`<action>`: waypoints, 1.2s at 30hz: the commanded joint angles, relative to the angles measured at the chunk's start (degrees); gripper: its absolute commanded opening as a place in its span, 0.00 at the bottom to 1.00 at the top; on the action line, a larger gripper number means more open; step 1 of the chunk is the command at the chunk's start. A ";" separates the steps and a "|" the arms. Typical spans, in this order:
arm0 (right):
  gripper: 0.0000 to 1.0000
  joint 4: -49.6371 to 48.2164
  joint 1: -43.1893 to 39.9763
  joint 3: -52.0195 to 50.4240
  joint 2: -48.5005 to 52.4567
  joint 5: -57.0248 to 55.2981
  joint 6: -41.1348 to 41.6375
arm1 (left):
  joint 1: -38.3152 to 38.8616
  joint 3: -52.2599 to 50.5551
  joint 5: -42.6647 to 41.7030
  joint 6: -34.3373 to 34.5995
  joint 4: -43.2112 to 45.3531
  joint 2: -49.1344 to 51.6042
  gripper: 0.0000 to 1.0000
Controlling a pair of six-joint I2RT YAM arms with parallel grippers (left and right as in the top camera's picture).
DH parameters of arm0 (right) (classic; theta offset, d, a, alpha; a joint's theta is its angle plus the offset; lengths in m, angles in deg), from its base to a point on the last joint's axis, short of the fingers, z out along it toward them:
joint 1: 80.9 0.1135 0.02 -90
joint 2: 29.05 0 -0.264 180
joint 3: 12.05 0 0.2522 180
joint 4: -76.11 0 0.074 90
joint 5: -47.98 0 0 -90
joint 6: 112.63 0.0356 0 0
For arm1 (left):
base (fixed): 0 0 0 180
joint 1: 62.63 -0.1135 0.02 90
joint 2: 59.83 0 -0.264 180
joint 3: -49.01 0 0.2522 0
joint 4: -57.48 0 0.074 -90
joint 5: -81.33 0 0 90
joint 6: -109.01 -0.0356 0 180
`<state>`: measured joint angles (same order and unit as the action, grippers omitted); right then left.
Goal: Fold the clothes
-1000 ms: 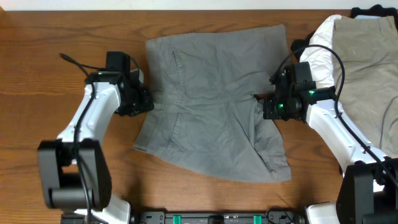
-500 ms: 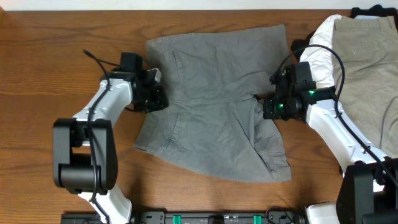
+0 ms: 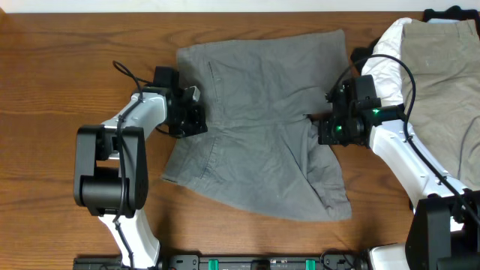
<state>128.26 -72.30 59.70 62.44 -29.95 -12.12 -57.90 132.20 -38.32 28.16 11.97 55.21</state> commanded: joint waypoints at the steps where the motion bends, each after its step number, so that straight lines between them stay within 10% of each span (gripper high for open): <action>1: 0.01 0.68 -3.19 0.07 -0.59 -2.89 0.79 | 0.07 -1.84 11.96 4.74 0.61 8.28 0.06; 25: 0.11 4.92 -22.32 0.07 -0.66 -0.02 3.02 | -2.82 -1.84 12.61 7.69 0.17 9.51 0.06; 36: 0.72 4.42 -21.24 0.00 -0.96 7.06 -5.92 | -3.17 -1.84 12.59 7.72 0.59 9.49 0.06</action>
<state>132.88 -94.37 59.70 62.26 -22.49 -15.67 -59.69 133.90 -41.84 35.54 11.84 57.39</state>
